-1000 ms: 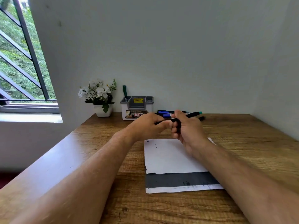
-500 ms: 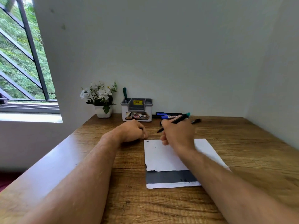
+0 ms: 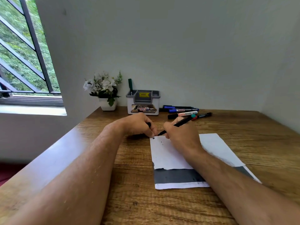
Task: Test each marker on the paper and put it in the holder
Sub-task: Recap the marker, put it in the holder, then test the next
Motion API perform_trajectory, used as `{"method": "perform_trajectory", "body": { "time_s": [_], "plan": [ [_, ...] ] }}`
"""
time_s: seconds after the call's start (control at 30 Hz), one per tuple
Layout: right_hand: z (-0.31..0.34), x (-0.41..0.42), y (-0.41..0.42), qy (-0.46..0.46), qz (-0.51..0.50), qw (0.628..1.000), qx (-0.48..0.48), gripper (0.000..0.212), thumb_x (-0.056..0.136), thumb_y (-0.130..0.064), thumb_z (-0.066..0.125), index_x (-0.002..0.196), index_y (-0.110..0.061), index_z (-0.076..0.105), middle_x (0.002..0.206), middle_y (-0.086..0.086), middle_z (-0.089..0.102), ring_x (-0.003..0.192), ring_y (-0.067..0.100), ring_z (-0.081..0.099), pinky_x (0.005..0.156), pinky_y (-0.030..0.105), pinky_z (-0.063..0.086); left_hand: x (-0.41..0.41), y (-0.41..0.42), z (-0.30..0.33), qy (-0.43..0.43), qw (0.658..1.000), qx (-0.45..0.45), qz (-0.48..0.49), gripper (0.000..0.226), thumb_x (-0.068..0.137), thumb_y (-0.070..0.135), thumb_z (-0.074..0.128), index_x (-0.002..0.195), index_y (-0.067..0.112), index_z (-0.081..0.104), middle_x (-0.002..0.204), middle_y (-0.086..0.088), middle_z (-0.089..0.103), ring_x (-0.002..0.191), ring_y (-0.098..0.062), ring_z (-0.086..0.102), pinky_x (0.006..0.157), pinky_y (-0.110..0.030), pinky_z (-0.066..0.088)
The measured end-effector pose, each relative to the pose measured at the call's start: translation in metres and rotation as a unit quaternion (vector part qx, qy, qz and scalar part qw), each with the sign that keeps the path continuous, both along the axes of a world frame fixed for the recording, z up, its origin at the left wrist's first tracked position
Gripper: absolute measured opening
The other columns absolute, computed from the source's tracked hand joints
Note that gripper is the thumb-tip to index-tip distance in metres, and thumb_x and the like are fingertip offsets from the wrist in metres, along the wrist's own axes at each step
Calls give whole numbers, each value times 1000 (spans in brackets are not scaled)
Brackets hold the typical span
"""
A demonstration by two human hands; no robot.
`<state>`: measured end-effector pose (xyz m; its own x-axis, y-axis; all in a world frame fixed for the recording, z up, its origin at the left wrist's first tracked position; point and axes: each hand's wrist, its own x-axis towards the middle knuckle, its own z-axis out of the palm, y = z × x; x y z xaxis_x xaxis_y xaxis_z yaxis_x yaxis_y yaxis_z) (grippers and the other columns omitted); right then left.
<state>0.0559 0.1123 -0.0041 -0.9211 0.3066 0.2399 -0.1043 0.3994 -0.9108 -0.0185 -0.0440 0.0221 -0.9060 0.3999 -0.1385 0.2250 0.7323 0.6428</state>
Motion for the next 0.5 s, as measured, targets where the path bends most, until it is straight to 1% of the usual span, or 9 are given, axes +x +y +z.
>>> {"method": "perform_trajectory", "body": {
  "time_s": [0.1,0.17,0.27,0.33,0.4,0.5],
  "plan": [
    [1,1,0,-3,13,1000,22,10,85,-20,64,82,-11,69,78,5,71,62,6,57,38,6,35,0,0,1,-6,1000,0,-4,20,82,6,73,78,26,77,83,12,73,94,-10,63,94,-37,44],
    [1,1,-1,-5,18,999,34,10,86,-21,64,84,-12,68,80,5,71,65,7,59,40,8,33,0,0,1,-5,1000,-1,-6,21,82,6,73,78,26,77,85,11,74,94,-10,63,90,-35,43],
    [1,1,-2,-6,22,999,35,10,87,-21,63,85,-12,68,82,7,72,70,11,63,48,17,36,-1,0,2,-14,1000,8,-6,18,82,4,73,82,22,77,84,10,74,90,-8,63,80,-29,42],
    [1,2,-3,-7,21,999,37,13,87,-21,63,86,-10,69,83,8,73,69,11,62,49,18,37,-1,0,2,-15,1000,9,-7,18,83,4,72,83,21,76,88,8,74,91,-8,63,79,-28,41],
    [1,2,-3,-9,20,999,43,15,87,-22,64,88,-9,70,83,7,72,67,9,60,48,17,36,-1,0,2,-14,1000,9,-5,18,83,4,73,83,21,77,90,7,75,93,-8,63,79,-27,41],
    [1,2,-3,-8,20,999,34,16,88,-22,63,93,-9,70,87,8,73,75,13,64,50,17,37,-2,0,1,-11,1000,8,-7,20,83,4,72,80,24,77,85,11,74,93,-9,62,79,-28,40]
  ]
}}
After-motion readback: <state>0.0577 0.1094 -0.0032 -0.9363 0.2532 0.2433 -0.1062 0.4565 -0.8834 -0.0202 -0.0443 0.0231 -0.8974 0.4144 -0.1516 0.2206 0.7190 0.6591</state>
